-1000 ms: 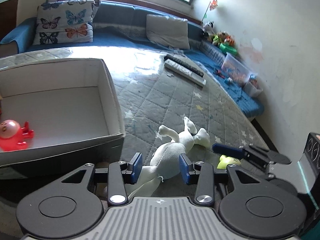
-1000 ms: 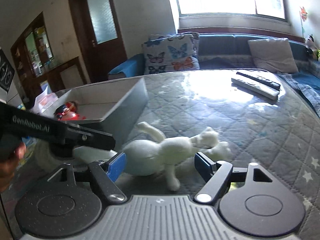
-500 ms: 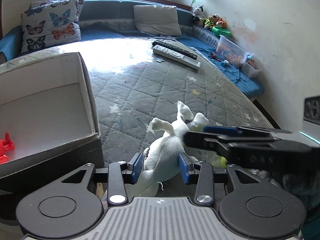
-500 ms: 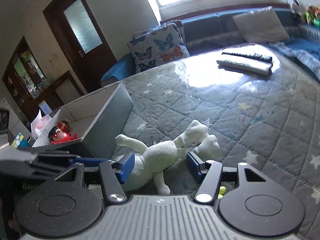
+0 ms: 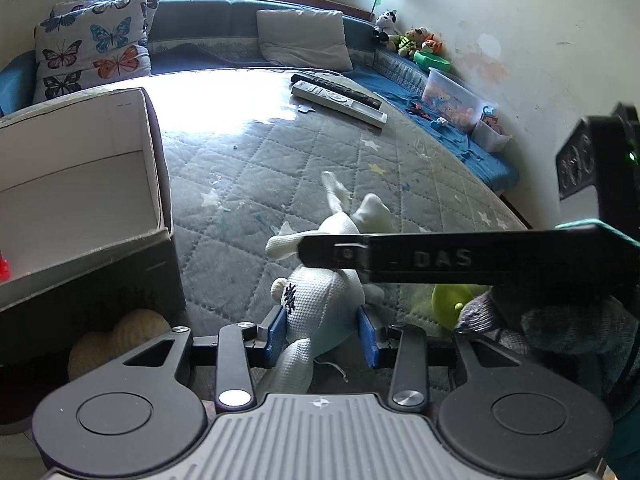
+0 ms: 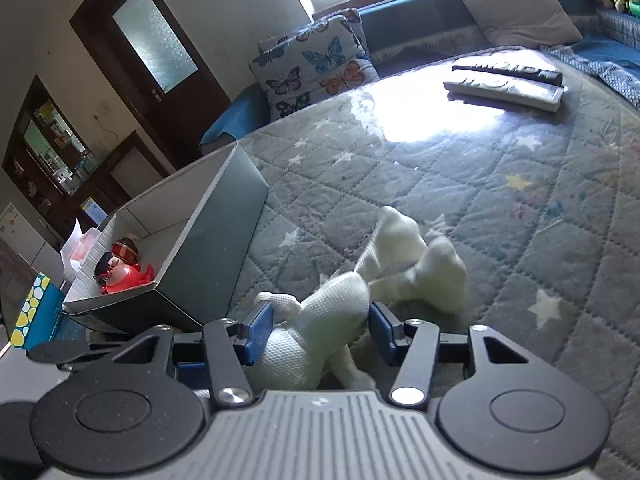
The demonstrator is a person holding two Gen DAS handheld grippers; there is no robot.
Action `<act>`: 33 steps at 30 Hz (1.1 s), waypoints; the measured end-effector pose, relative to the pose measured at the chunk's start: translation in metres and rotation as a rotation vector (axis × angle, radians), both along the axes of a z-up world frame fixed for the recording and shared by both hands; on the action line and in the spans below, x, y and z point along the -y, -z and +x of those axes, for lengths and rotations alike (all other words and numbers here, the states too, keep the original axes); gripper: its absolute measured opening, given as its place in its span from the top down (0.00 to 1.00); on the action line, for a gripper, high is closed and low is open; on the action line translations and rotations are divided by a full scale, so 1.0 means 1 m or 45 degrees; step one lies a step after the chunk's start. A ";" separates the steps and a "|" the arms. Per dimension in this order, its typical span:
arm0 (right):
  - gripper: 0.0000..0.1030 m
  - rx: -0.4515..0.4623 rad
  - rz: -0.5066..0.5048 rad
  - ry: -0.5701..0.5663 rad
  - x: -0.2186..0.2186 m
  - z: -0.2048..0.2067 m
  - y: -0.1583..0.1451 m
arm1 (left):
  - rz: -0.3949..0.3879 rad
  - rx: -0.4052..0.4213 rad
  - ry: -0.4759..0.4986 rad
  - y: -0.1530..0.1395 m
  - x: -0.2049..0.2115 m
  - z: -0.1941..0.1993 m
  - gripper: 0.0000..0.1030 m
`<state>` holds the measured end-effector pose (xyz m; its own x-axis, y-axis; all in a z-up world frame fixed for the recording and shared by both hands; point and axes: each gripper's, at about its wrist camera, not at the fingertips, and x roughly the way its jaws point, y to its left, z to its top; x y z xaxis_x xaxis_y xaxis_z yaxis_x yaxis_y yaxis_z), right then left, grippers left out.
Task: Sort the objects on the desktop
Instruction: 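Carry the white rabbit into the shoebox and release it with the left gripper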
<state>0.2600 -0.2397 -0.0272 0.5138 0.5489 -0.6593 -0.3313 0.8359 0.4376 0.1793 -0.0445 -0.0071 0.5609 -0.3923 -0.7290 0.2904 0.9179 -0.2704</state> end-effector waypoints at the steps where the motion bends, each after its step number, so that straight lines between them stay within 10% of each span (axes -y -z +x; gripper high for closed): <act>1: 0.52 0.000 0.002 -0.001 -0.002 0.000 0.000 | -0.002 0.003 -0.004 0.000 0.000 -0.001 0.62; 21: 0.66 0.456 0.011 -0.233 -0.094 -0.001 -0.112 | -0.141 0.319 -0.335 -0.085 -0.084 -0.025 0.67; 33: 0.57 0.430 -0.052 -0.367 -0.176 0.036 -0.108 | -0.021 0.246 -0.480 -0.078 -0.134 0.010 0.61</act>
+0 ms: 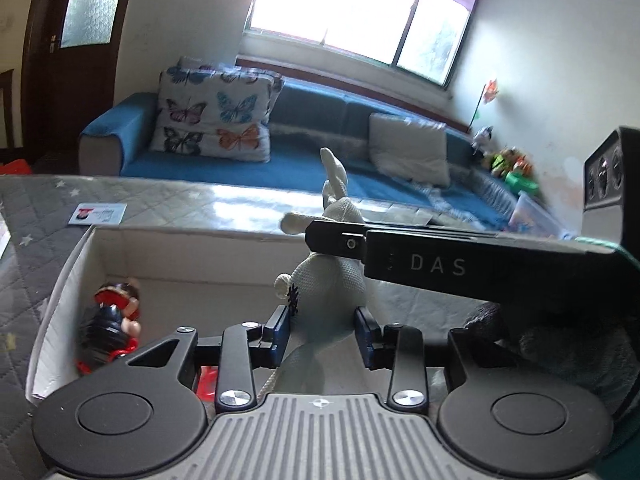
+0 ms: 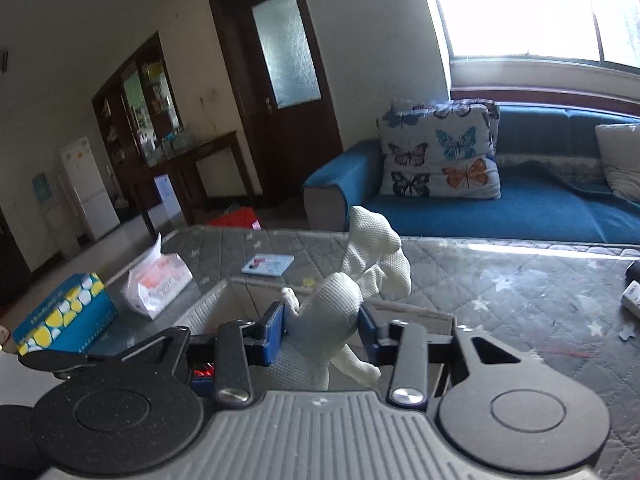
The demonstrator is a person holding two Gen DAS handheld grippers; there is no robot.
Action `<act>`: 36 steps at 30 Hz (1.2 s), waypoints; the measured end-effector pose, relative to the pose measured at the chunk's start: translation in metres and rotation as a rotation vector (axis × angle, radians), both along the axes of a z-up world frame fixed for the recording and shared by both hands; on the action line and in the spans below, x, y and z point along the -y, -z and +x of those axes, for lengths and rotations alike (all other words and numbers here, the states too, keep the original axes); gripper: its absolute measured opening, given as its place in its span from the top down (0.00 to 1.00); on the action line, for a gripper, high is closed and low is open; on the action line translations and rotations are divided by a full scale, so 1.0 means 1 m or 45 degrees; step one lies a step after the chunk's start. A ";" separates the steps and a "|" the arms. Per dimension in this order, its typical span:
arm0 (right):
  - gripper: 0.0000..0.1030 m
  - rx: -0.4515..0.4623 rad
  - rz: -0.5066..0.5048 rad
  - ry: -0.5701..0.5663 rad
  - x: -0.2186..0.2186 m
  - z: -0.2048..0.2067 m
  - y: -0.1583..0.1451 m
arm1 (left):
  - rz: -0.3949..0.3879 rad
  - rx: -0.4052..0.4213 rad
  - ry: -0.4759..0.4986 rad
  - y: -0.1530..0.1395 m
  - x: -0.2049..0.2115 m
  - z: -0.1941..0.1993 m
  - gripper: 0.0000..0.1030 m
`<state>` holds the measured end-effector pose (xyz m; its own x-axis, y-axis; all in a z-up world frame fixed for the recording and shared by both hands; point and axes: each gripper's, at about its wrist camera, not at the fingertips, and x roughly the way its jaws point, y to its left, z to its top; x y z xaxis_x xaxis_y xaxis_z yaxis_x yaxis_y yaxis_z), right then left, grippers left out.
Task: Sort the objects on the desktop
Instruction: 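Carry the white rabbit into the shoebox and release it with the left gripper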
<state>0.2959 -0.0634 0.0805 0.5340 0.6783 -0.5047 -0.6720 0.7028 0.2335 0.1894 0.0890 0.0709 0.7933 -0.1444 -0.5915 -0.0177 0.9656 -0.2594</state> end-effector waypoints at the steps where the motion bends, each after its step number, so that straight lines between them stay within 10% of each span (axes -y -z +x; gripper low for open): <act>1: 0.57 0.000 -0.015 -0.002 -0.002 0.000 0.003 | 0.004 -0.015 -0.007 0.003 -0.001 0.001 0.61; 36: 0.43 -0.004 -0.092 -0.004 0.072 -0.111 0.029 | -0.077 -0.072 -0.026 0.030 -0.001 -0.091 0.62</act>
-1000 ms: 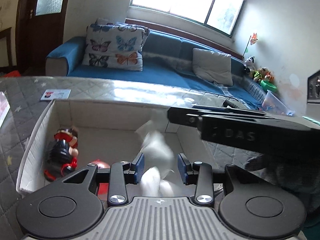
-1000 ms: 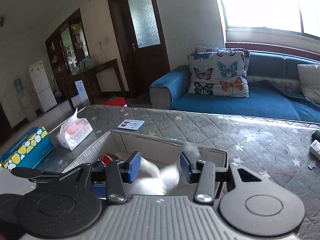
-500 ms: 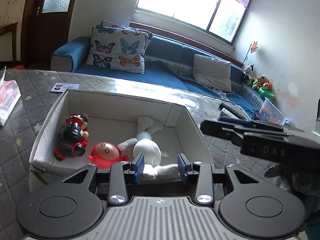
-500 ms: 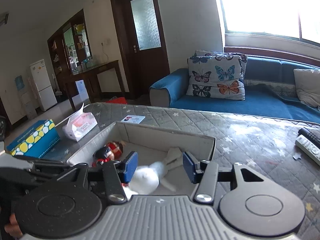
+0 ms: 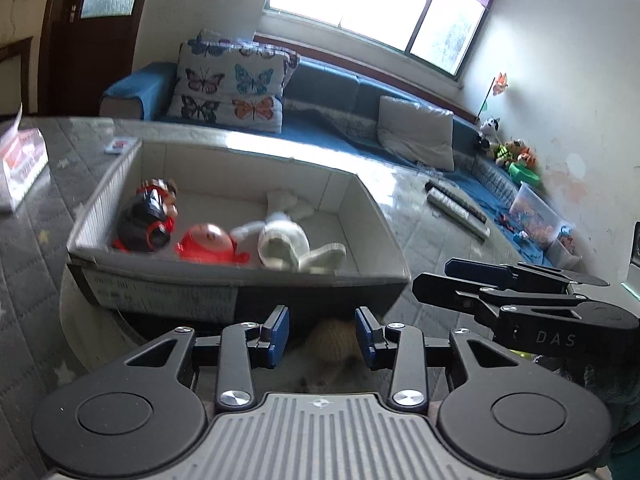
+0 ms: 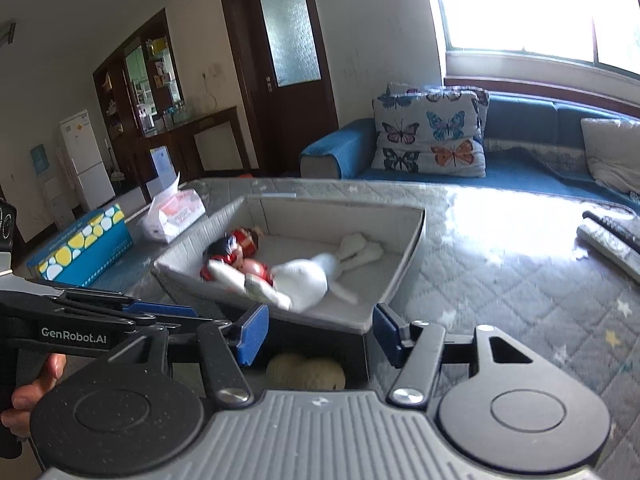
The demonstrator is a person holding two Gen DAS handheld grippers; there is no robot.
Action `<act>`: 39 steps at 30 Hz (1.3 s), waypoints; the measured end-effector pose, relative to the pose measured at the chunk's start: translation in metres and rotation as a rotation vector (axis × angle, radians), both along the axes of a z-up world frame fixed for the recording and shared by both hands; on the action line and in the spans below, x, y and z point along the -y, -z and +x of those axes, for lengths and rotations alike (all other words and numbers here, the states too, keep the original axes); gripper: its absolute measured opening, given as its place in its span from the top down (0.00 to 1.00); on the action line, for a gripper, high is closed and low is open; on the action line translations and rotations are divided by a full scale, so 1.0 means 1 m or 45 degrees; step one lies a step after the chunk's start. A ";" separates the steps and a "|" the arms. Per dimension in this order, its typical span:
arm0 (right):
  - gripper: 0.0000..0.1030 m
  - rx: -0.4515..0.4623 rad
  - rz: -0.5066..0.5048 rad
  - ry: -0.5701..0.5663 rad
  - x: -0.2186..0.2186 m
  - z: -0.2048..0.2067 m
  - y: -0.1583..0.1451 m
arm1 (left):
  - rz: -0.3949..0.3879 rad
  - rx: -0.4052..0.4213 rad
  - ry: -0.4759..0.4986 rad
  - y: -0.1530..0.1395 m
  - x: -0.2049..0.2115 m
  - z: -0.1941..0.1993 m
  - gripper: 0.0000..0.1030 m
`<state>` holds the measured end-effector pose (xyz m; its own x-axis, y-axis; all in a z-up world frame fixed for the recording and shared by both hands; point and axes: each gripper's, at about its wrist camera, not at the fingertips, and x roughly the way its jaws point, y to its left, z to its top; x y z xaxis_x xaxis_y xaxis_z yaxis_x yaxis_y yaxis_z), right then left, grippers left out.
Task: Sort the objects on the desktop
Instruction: 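Carry the white rabbit into the shoebox and release it with the left gripper, then move the left tool toward the green alien toy and grasp it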
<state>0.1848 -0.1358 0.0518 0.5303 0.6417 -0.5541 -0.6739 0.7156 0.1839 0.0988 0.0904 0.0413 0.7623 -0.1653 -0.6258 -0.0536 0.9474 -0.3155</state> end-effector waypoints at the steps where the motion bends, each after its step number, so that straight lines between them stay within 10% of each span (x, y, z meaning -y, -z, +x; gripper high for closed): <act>1: 0.43 -0.005 -0.005 0.002 0.001 -0.001 0.002 | -0.007 -0.010 0.005 0.003 0.001 0.000 0.62; 39: 0.24 0.034 -0.069 0.380 0.143 -0.054 0.046 | -0.062 -0.124 0.344 0.036 0.128 0.015 0.62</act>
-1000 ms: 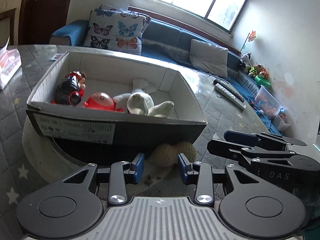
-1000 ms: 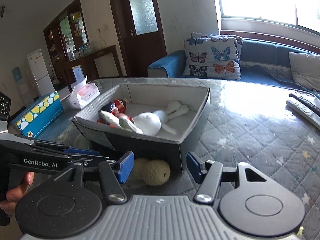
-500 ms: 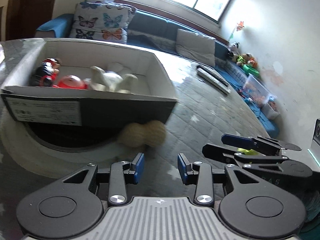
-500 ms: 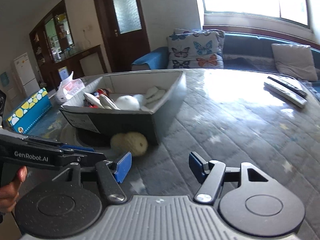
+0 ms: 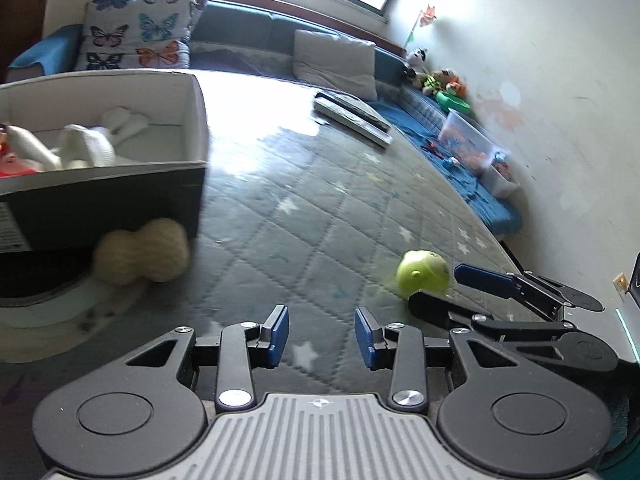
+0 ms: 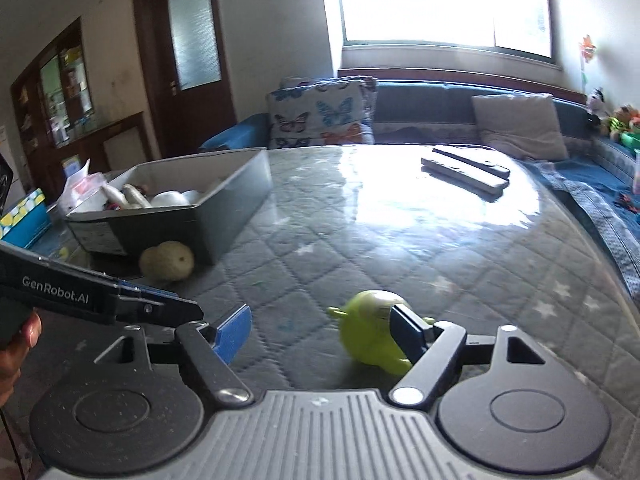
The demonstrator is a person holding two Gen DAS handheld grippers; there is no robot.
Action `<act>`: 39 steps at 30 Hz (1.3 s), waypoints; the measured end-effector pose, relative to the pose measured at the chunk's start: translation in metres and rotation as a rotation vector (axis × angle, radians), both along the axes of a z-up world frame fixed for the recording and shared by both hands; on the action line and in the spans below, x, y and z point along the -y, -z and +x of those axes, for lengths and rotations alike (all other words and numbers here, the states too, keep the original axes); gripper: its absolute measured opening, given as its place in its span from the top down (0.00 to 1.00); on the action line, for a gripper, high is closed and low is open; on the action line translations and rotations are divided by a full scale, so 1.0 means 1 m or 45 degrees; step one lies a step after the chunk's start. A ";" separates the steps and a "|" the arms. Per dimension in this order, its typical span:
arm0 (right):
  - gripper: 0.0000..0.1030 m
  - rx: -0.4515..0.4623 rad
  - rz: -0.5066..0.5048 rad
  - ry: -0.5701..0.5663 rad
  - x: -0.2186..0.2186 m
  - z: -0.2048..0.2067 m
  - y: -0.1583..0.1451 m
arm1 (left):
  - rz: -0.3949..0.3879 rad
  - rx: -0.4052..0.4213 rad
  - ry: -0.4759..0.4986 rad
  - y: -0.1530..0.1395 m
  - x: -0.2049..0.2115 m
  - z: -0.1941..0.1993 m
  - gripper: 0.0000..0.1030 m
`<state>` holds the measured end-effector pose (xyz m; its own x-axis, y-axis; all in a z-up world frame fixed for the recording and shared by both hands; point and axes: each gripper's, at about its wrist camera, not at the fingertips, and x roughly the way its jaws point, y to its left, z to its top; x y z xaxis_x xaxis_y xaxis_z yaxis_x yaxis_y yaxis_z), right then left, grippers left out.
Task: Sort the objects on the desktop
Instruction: 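Move the left tool toward the green alien toy and grasp it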
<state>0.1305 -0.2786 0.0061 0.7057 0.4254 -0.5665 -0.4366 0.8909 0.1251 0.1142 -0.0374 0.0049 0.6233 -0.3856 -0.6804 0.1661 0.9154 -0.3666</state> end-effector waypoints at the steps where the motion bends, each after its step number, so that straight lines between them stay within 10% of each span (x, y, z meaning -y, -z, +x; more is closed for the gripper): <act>1: 0.24 0.004 0.008 0.007 0.004 0.000 0.000 | 0.000 -0.004 0.006 0.001 0.004 0.002 0.62; 18: 0.19 -0.049 0.033 0.053 0.034 0.021 0.029 | -0.158 -0.034 0.033 0.001 0.050 0.048 0.62; 39: 0.35 -0.107 0.114 0.059 0.037 0.033 0.041 | -0.186 -0.097 0.076 0.008 0.077 0.067 0.62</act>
<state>0.1635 -0.3152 -0.0350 0.6773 0.4451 -0.5858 -0.3797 0.8935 0.2398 0.1814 -0.1142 -0.0033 0.5450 -0.5183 -0.6590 0.1848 0.8410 -0.5086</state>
